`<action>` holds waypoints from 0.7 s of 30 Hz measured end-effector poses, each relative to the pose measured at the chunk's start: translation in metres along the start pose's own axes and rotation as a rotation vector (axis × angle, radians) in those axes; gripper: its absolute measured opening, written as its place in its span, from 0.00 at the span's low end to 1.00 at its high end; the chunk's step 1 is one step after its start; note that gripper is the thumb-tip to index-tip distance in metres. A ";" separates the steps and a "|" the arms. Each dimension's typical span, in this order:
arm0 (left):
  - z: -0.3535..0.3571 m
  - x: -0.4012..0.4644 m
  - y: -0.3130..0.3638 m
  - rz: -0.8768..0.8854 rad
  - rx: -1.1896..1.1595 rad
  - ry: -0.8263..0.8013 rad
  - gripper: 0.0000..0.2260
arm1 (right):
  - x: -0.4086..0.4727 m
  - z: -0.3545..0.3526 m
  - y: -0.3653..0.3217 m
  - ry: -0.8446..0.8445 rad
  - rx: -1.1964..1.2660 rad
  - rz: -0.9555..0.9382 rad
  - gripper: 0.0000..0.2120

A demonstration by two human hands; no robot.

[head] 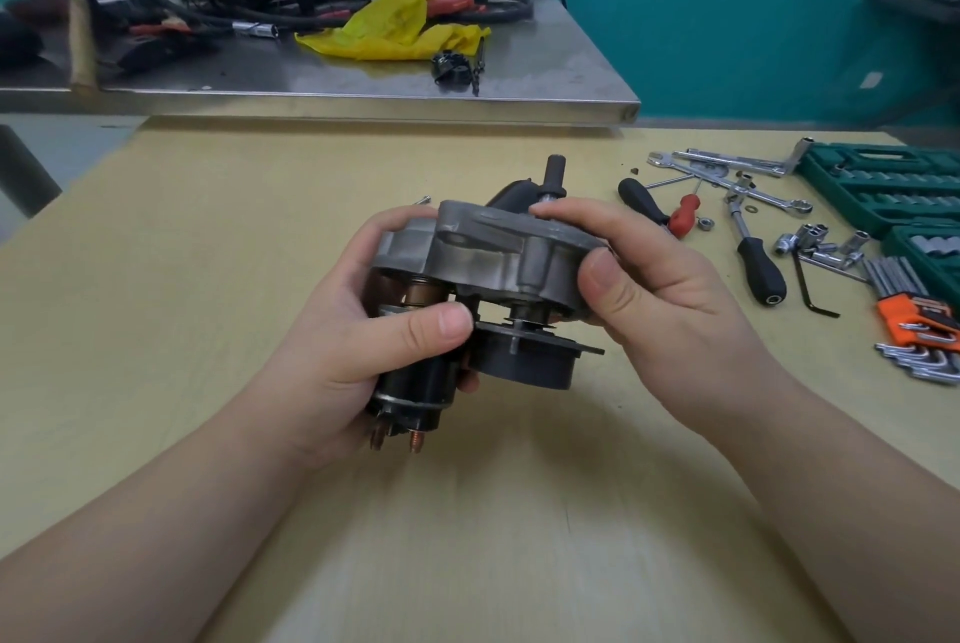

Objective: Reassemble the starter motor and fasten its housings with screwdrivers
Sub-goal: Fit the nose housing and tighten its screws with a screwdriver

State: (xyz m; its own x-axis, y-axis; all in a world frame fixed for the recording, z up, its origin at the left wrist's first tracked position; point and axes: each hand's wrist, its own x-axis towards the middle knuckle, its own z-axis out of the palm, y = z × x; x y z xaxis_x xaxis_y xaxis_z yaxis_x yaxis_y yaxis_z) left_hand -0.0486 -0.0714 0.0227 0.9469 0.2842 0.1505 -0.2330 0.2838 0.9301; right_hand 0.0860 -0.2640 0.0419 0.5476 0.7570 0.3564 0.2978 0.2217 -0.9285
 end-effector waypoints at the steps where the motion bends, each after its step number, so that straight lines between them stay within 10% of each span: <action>1: 0.000 0.000 0.000 0.019 0.021 0.009 0.35 | 0.000 -0.001 0.000 0.004 -0.003 0.005 0.15; 10: 0.002 -0.002 0.003 0.107 0.082 0.049 0.20 | -0.006 -0.001 0.001 -0.099 -0.113 -0.107 0.17; 21: 0.004 -0.006 0.011 0.093 0.025 0.018 0.30 | -0.003 0.001 0.011 -0.010 0.030 -0.056 0.18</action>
State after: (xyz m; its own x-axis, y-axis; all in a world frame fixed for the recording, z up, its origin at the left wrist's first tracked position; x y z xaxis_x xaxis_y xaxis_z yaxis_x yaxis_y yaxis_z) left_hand -0.0559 -0.0737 0.0339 0.9170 0.3251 0.2310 -0.3144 0.2327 0.9203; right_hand 0.0865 -0.2634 0.0304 0.5227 0.7491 0.4071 0.3045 0.2820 -0.9098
